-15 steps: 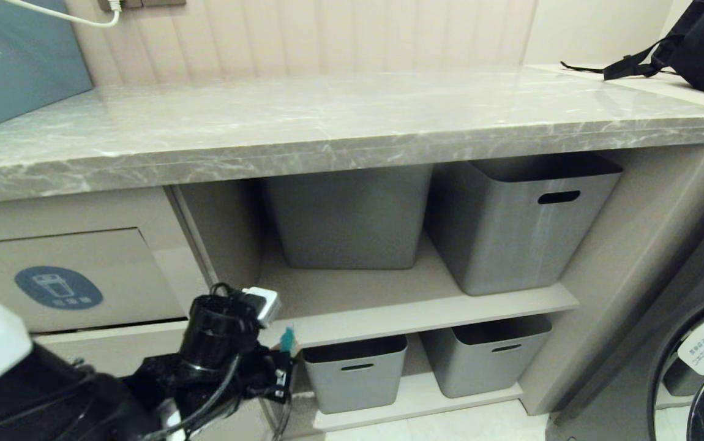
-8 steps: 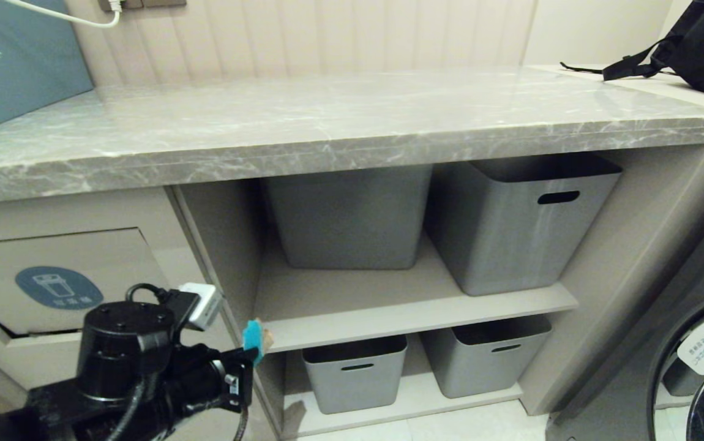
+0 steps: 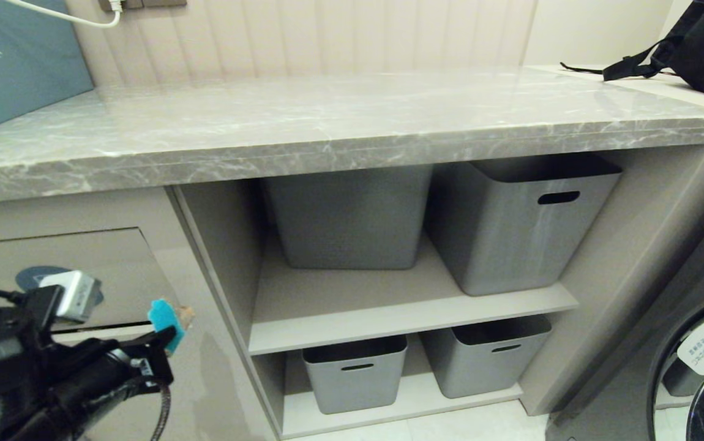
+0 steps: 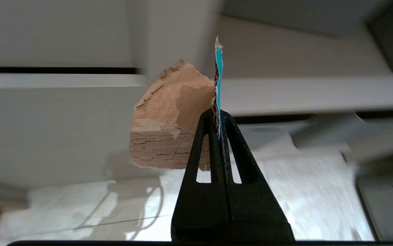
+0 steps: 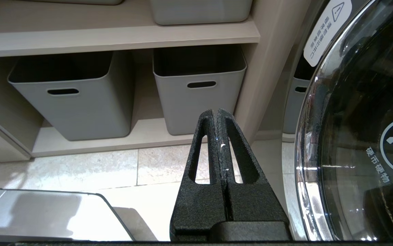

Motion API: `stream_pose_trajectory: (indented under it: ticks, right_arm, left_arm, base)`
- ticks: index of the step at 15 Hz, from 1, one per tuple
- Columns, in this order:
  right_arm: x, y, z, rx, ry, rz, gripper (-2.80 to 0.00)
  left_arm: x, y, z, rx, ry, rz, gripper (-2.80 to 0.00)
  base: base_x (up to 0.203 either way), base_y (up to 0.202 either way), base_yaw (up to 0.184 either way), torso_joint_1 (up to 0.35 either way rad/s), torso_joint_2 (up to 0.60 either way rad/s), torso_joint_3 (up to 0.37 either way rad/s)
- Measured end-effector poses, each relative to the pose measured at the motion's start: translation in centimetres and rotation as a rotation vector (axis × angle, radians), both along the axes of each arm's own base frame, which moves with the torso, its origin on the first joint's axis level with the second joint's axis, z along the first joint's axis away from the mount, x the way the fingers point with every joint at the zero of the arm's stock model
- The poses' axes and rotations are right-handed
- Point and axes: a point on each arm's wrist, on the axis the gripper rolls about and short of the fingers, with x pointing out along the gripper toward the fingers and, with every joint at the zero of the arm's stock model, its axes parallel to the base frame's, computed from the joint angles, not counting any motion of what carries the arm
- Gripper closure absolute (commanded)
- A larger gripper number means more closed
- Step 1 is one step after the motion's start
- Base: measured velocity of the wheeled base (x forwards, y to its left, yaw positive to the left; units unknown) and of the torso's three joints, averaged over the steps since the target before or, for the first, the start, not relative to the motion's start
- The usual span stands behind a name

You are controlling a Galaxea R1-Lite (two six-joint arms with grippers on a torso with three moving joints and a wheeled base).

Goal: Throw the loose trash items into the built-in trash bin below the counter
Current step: Put the garbage in the trash can

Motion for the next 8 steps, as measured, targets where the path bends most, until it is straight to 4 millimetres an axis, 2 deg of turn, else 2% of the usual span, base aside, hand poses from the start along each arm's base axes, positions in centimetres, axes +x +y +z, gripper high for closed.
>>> stream_pose_trajectory:
  ticks: [4, 8]
  right_arm:
    - [0.0, 0.0, 0.0, 0.000, 0.000, 0.000, 0.00]
    - [0.0, 0.0, 0.0, 0.000, 0.000, 0.000, 0.00]
  left_arm:
    - [-1.5, 4.5, 0.8, 0.070, -0.068, 0.145, 0.00]
    - [-3.5, 5.4, 0.5, 0.171, -0.101, 0.129, 0.00]
  base:
    - [0.000, 0.000, 0.000, 0.000, 0.00, 0.000]
    - [0.000, 0.000, 0.000, 0.000, 0.00, 0.000]
